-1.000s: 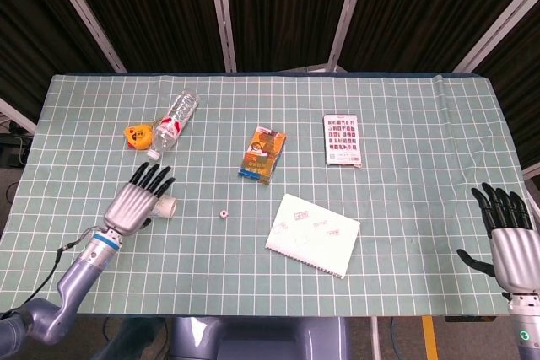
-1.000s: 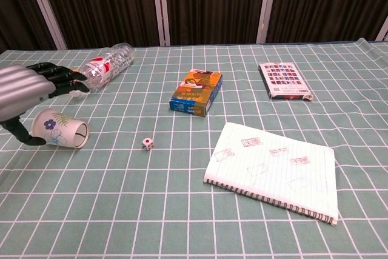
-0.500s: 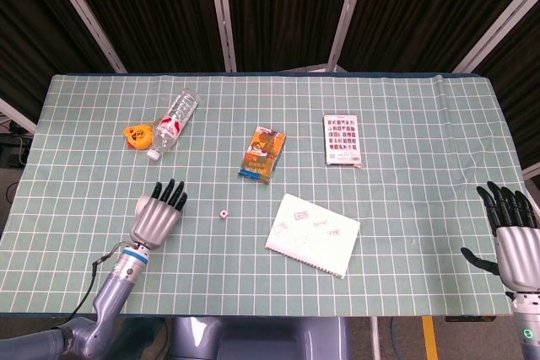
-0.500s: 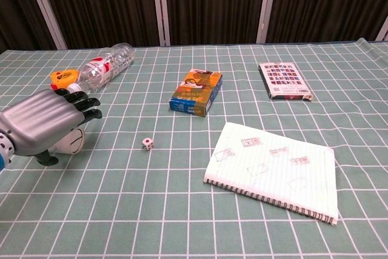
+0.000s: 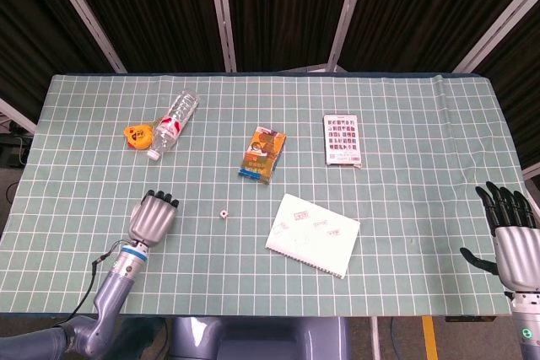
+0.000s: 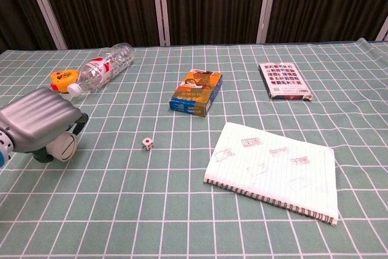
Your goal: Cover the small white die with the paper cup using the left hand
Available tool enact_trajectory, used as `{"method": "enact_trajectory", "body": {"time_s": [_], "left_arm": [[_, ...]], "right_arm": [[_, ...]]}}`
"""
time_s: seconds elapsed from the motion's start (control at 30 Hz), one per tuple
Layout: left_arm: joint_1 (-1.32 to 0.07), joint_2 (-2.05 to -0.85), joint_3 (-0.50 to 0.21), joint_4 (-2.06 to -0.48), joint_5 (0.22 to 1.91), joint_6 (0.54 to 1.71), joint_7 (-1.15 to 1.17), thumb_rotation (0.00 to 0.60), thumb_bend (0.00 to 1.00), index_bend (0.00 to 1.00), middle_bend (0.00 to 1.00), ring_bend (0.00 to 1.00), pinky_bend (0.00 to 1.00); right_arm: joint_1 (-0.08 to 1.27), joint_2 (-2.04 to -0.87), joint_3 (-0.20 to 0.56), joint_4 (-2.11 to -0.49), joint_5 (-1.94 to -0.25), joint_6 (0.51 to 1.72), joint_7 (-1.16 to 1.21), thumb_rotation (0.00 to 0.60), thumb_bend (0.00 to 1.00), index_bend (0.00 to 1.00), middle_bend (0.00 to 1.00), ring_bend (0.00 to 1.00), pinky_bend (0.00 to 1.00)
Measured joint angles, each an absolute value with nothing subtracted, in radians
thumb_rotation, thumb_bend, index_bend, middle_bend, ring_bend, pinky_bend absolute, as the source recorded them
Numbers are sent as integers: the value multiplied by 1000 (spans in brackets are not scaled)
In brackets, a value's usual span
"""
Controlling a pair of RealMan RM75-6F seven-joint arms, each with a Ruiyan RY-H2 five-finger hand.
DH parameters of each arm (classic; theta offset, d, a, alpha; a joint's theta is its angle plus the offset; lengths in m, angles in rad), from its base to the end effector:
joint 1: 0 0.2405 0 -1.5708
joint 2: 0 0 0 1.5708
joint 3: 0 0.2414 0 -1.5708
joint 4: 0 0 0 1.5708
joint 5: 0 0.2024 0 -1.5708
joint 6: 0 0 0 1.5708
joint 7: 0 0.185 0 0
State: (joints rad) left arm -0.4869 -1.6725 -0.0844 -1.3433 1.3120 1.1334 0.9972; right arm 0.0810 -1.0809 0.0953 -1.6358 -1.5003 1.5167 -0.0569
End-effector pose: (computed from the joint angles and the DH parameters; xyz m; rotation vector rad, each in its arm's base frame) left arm -0.1964 0.3118 -0.0427 -1.8961 -0.2804 -0.4373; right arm -0.2862 -0.2276 0.1823 1.3618 -0.7944 0.9029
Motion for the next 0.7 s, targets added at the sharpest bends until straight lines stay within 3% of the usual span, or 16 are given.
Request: {"method": "enact_trajectory", "body": {"time_s": [0.13, 0.33, 0.7], "left_arm": [[-485, -1656, -109, -1372, 1301, 1148, 945, 600, 0, 543, 446, 432, 537], [-484, -1619, -174, -1423, 1298, 1157, 653, 600, 0, 539, 432, 421, 529], [-492, -1592, -255, -1430, 1348, 1119, -299, 600, 0, 526, 401, 385, 480]], "right_arm": [[81, -1080, 96, -1636, -1500, 1518, -54, 600, 0, 0, 0, 0, 0], [81, -1080, 95, -1638, -1501, 1516, -56, 600, 0, 0, 0, 0, 0], [84, -1082, 95, -1639, -1494, 1508, -61, 600, 0, 0, 0, 0, 0]]}}
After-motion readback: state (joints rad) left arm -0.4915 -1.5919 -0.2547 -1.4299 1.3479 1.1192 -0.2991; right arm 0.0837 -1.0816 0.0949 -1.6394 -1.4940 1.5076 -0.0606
